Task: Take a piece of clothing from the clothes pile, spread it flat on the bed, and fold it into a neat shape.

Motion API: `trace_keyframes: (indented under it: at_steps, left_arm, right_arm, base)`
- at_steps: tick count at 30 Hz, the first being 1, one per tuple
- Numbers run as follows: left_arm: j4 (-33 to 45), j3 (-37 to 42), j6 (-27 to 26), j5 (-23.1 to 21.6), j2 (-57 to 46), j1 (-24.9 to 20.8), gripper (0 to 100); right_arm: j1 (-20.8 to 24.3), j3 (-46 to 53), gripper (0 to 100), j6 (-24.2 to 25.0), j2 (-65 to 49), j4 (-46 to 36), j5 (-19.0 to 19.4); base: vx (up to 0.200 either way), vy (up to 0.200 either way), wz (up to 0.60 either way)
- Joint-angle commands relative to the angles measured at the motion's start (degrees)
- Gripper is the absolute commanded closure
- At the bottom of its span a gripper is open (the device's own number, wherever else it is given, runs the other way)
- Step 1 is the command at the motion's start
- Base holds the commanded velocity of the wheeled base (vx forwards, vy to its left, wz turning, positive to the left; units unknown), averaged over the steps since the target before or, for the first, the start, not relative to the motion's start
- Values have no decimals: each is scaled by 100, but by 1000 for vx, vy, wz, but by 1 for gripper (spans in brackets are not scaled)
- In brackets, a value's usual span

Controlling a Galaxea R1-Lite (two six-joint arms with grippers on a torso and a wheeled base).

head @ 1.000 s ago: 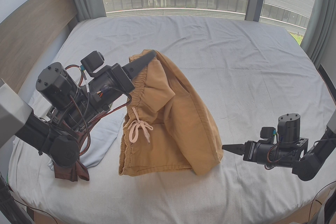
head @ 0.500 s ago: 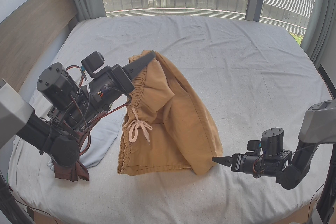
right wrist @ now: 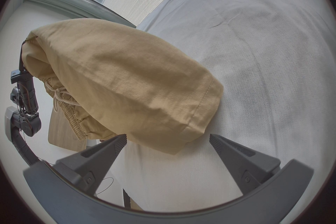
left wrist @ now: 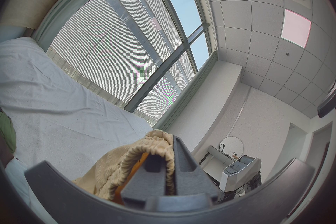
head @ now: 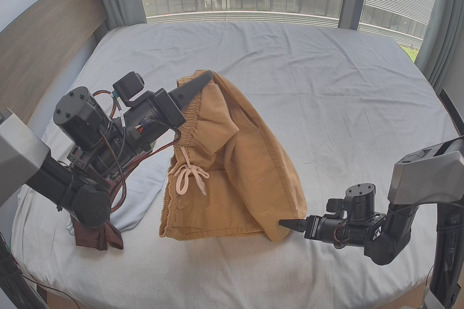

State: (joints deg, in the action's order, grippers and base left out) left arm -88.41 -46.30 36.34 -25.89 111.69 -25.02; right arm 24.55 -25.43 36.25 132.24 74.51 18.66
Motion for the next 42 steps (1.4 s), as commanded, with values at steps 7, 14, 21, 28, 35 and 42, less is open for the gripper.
trace_keyframes:
  at_steps: [7,14,21,28,35,42]
  left_arm:
    - [-1,-11,5,-3,2,5,100]
    - [-1,-11,5,-3,11,5,100]
    - [-1,-28,5,-3,55,137,100]
    - [-1,-81,13,-12,186,269,100]
    - [-1,-55,22,-21,204,304,100]
    - [60,60,66,-30,195,401,100]
  right_arm:
    - [50,-252,0,31,566,697,-3]
    - [50,-199,0,294,662,1329,-3]
    - [41,-41,100,312,601,1382,6]
    - [-29,144,100,330,337,1400,138]
    - [-100,284,100,365,-137,1400,146]
    - [-425,557,100,488,-1359,1373,507]
  base:
    - [0,0,0]
    - [0,0,0]
    - [0,0,0]
    - [0,0,0]
    - [0,0,0]
    - [0,0,0]
